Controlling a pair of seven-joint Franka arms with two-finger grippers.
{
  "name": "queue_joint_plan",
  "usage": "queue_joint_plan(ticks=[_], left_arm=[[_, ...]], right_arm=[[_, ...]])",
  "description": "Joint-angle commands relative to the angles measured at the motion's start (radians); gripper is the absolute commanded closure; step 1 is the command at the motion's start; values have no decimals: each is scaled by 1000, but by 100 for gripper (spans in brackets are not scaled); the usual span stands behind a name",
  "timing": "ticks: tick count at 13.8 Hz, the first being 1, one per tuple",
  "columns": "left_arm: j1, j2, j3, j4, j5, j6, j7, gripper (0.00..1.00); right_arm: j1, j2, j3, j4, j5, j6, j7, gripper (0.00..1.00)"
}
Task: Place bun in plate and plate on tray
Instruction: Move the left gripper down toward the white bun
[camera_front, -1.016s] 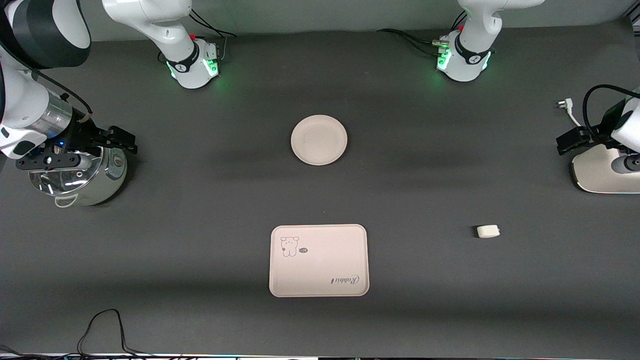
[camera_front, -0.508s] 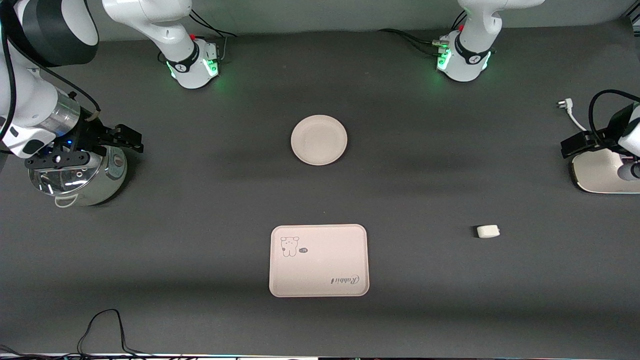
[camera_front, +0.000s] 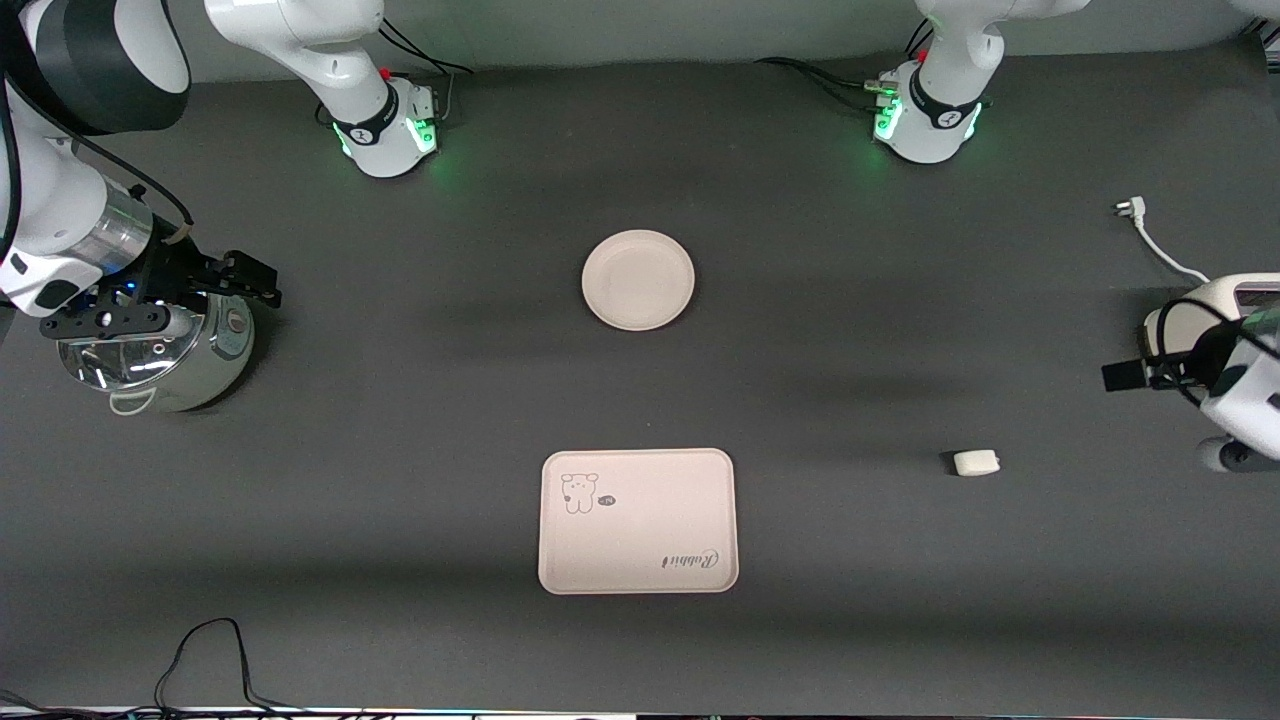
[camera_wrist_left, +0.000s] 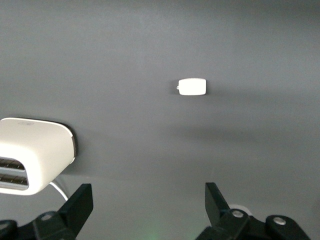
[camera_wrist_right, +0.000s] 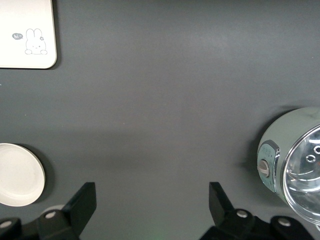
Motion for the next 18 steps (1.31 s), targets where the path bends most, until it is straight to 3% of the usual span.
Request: queue_joint_plan(ticks=[1, 5, 13, 18], left_arm=[[-12, 43, 9, 44, -18, 7, 13, 0], [-12, 51, 9, -72, -56, 168, 16, 0], [-11, 210, 9, -235, -90, 533, 16, 0], [-26, 215, 6, -431, -171, 774, 27, 0]], right_arm=[[-4, -21, 4, -18, 23, 7, 15, 0], [-4, -21, 2, -18, 23, 7, 15, 0], [-6, -17, -2, -16, 22, 7, 13, 0], [-3, -19, -4, -18, 22, 6, 13, 0]])
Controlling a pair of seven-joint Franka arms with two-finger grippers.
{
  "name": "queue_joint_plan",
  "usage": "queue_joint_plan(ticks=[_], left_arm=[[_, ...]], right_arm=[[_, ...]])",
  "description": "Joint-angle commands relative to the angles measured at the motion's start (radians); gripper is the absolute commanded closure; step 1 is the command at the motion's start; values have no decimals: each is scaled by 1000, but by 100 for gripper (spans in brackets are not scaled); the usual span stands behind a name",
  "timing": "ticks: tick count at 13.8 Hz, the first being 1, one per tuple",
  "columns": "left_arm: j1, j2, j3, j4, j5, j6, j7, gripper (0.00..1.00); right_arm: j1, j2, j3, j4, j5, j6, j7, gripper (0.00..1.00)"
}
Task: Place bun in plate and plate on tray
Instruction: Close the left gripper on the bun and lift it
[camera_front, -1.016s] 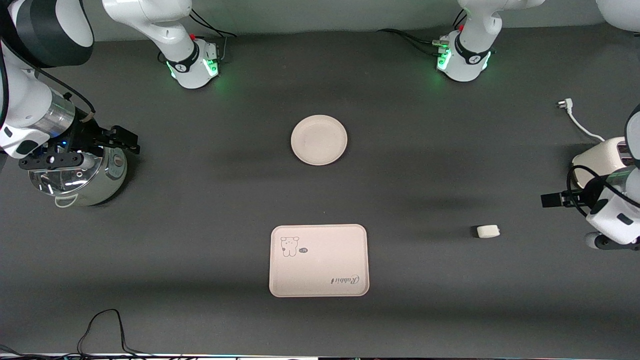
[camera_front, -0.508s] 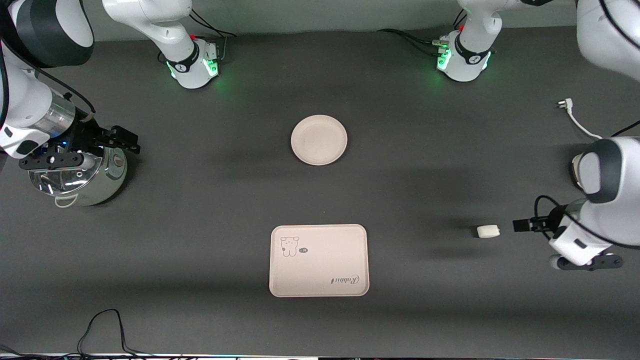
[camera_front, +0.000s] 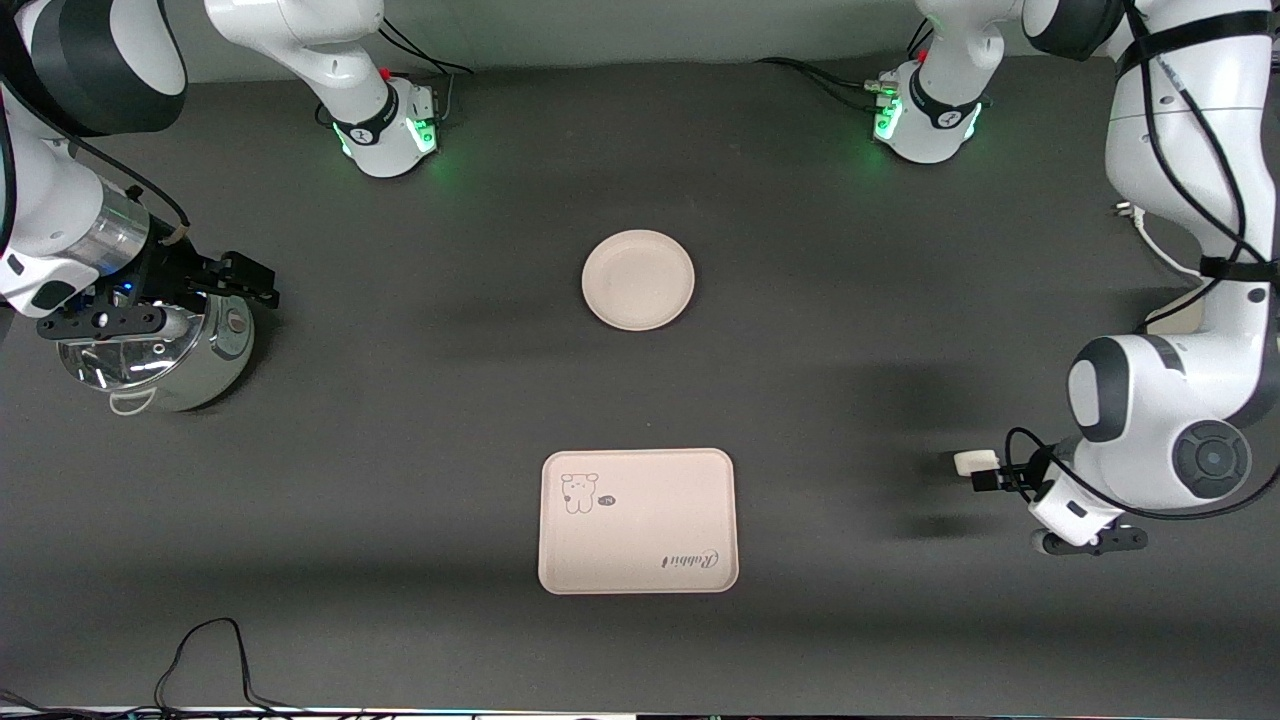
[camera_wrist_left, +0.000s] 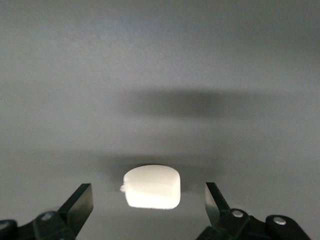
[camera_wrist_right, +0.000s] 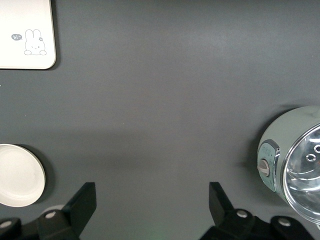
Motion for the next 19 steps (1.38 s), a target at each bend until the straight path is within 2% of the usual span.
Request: queue_joint_plan(ticks=[1, 3, 9, 10, 11, 12, 13, 14, 19], left_arm=[[-19, -32, 8, -126, -26, 119, 42, 0], [-18, -32, 8, -186, -28, 197, 79, 0], [-7, -40, 8, -224, -30, 216, 135, 2], [-7, -42, 8, -229, -30, 225, 135, 6], [-5, -43, 8, -237, -30, 233, 135, 20], [-5, -45, 8, -238, -30, 233, 135, 48], [-7, -45, 8, -238, -30, 233, 135, 70], [-7, -46, 8, -238, -30, 232, 135, 79], [-15, -81, 8, -211, -37, 174, 119, 78]], right_arm=[[-2, -19, 0, -15, 21, 5, 13, 0], [-2, -19, 0, -15, 21, 4, 13, 0], [0, -19, 0, -15, 19, -1, 13, 0], [1, -19, 0, -15, 21, -1, 13, 0], [1, -19, 0, -15, 21, -1, 15, 0], [1, -19, 0, -15, 21, -1, 15, 0], [1, -19, 0, -15, 21, -1, 15, 0], [1, -19, 0, -15, 21, -1, 15, 0], [1, -19, 0, -15, 21, -1, 15, 0]])
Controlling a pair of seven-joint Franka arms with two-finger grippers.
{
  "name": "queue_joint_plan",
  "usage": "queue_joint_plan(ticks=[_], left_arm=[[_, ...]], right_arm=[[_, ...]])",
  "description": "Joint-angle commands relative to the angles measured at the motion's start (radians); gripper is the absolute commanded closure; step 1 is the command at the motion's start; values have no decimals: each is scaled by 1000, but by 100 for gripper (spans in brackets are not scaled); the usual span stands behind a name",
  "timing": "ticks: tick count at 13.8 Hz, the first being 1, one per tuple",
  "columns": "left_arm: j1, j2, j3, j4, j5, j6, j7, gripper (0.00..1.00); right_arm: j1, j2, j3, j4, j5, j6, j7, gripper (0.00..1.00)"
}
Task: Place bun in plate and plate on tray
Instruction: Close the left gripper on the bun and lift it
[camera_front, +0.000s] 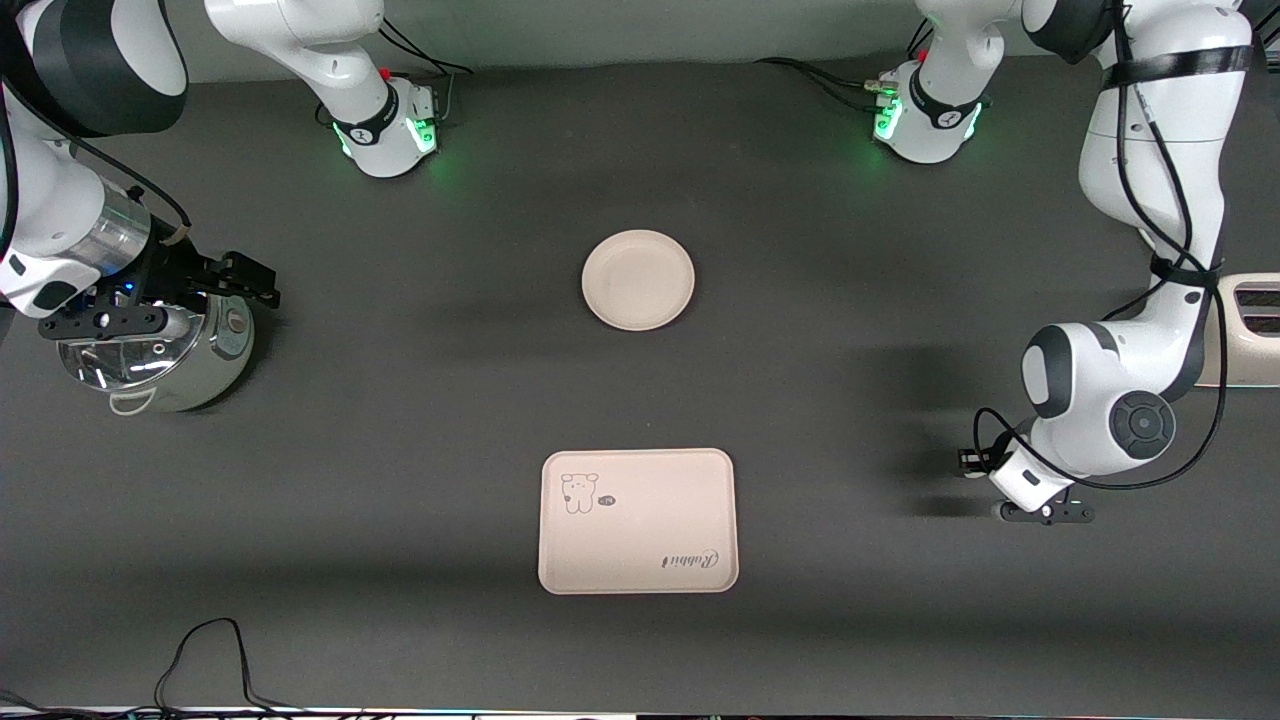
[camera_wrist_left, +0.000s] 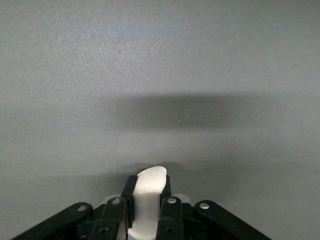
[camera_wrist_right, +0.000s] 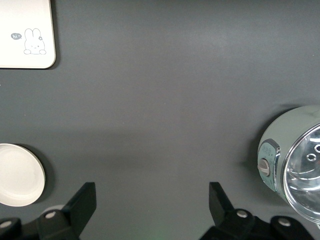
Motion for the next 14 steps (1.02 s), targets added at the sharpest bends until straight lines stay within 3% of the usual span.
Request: queue_joint_plan(ticks=[1, 9, 11, 14], left_arm=[[-14, -71, 7, -8, -21, -79, 3, 78], [-126, -251, 1, 141, -18, -547, -239, 75], [-150, -304, -35, 167, -20, -627, -341, 74], [-152, -360, -149, 170, -18, -659, -500, 74]], right_arm=[[1, -19, 0, -12, 21, -1, 15, 0], [-1, -20, 6, -12, 19, -1, 15, 0], [1, -20, 6, -12, 19, -1, 15, 0], [1, -20, 6, -12, 19, -1, 15, 0]])
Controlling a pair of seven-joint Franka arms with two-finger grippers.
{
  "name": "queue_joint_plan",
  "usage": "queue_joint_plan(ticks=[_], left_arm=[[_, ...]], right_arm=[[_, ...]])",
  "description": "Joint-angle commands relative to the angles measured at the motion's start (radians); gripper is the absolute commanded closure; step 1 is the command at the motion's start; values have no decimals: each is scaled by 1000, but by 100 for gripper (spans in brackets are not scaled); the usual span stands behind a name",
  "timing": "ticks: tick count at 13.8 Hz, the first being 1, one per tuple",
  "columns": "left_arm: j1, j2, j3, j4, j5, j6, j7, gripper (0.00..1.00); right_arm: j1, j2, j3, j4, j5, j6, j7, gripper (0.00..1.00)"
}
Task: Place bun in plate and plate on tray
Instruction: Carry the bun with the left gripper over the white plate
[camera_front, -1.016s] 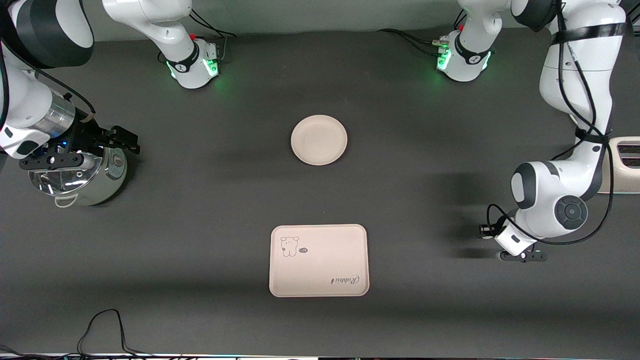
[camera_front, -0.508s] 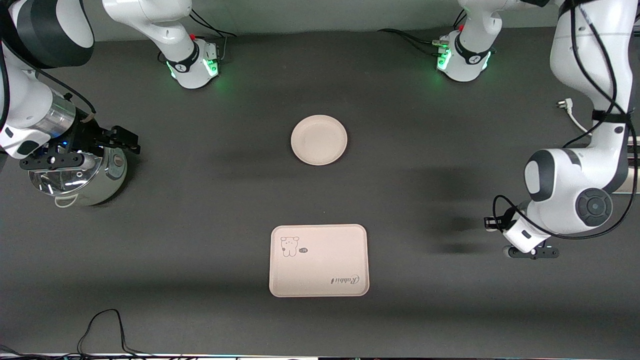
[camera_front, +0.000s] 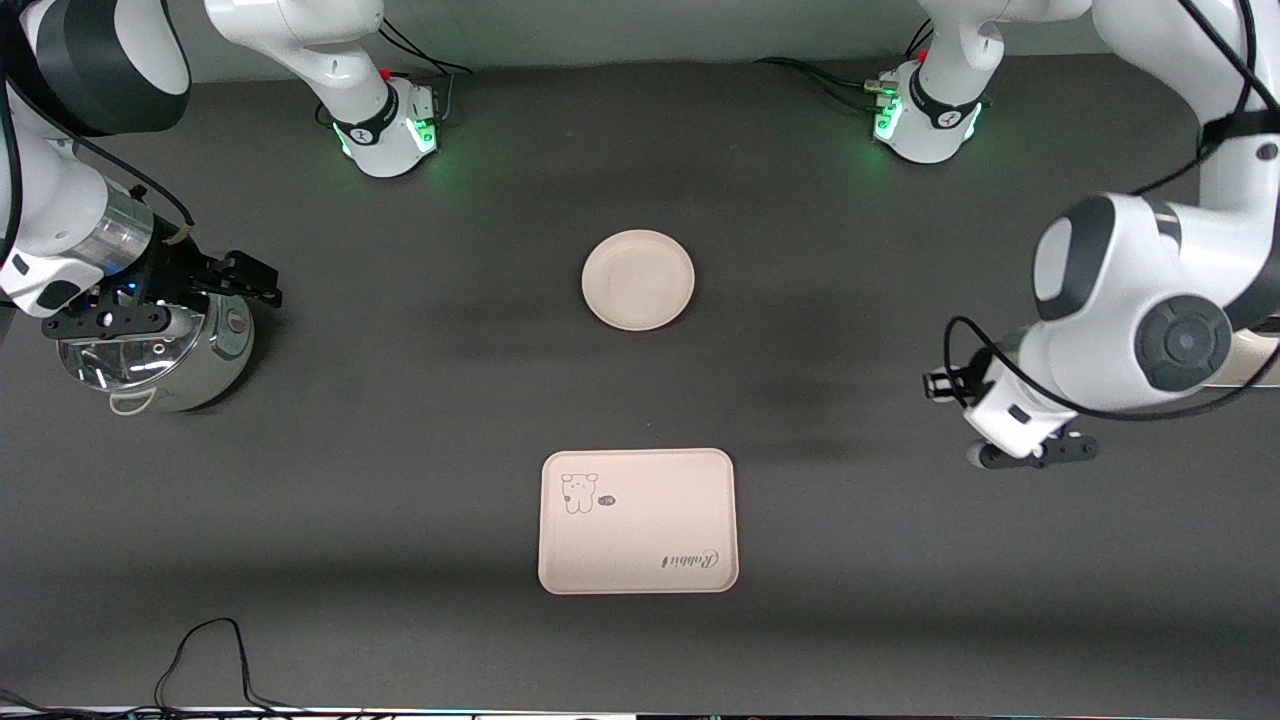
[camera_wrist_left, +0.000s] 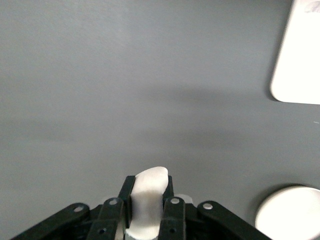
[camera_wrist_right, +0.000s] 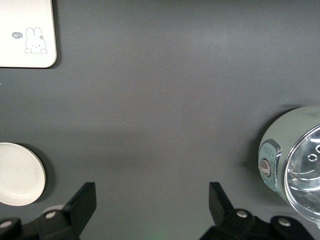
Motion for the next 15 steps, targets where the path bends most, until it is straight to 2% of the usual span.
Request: queue_joint_plan(ticks=[1, 6, 11, 12, 13, 15], left_arm=[[-8, -42, -95, -4, -4, -24, -157, 73], [-20, -45, -339, -13, 11, 30, -471, 72], [-161, 5, -358, -75, 36, 183, -649, 74], [-186, 28, -358, -79, 42, 211, -677, 84], [-200, 57, -358, -85, 54, 232, -697, 100], [-226, 83, -358, -120, 62, 289, -725, 100]], right_arm=[[1, -19, 2, -11, 19, -1, 15, 0], [-2, -19, -3, -14, 21, -2, 13, 0], [-6, -18, -5, -12, 19, -1, 12, 0], [-6, -18, -5, -12, 19, -1, 12, 0], [-6, -18, -5, -12, 19, 1, 9, 0], [-6, -18, -5, -12, 12, 4, 9, 0]])
